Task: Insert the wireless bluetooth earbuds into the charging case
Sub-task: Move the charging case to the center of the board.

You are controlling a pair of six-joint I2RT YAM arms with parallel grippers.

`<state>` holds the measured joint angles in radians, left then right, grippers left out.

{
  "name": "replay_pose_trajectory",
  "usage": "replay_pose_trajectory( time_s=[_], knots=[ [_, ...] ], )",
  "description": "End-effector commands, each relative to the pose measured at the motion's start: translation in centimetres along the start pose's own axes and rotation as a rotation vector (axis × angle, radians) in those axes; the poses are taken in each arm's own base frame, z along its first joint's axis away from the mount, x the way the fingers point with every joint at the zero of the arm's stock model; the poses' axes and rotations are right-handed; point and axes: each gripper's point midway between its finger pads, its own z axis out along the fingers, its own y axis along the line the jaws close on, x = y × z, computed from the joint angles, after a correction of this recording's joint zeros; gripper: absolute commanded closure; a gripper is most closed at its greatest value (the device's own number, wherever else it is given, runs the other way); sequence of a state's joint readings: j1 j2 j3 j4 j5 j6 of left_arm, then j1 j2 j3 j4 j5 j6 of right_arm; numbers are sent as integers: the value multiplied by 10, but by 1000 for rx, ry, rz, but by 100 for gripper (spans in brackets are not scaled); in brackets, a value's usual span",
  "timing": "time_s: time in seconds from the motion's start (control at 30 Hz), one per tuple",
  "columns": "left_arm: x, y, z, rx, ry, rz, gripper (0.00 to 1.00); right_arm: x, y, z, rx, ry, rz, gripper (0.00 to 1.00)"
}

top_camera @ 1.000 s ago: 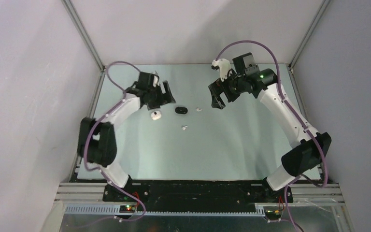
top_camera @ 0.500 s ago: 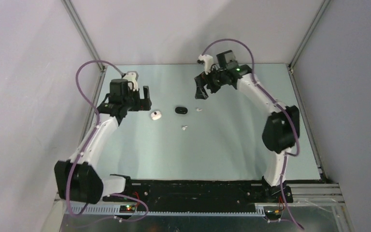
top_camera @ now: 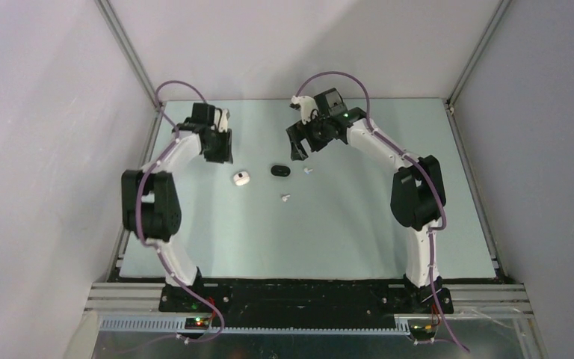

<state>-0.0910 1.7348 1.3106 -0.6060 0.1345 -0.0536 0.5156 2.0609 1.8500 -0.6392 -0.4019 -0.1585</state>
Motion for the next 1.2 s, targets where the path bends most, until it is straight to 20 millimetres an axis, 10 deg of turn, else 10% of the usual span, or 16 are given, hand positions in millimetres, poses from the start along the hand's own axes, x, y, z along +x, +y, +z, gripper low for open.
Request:
replay_pose_trajectory(
  time_s=[0.0,0.4,1.17],
  knots=[
    [-40,19,25,-66,18,17,62,-27,-1,-21,76,-85,-96,4],
    [2,3,61,34,198,65,71,-27,5,-16,99,-77,-150,2],
    [80,-111,18,266,272,316,67,-25,-2,-21,38,-83,-41,2]
  ],
)
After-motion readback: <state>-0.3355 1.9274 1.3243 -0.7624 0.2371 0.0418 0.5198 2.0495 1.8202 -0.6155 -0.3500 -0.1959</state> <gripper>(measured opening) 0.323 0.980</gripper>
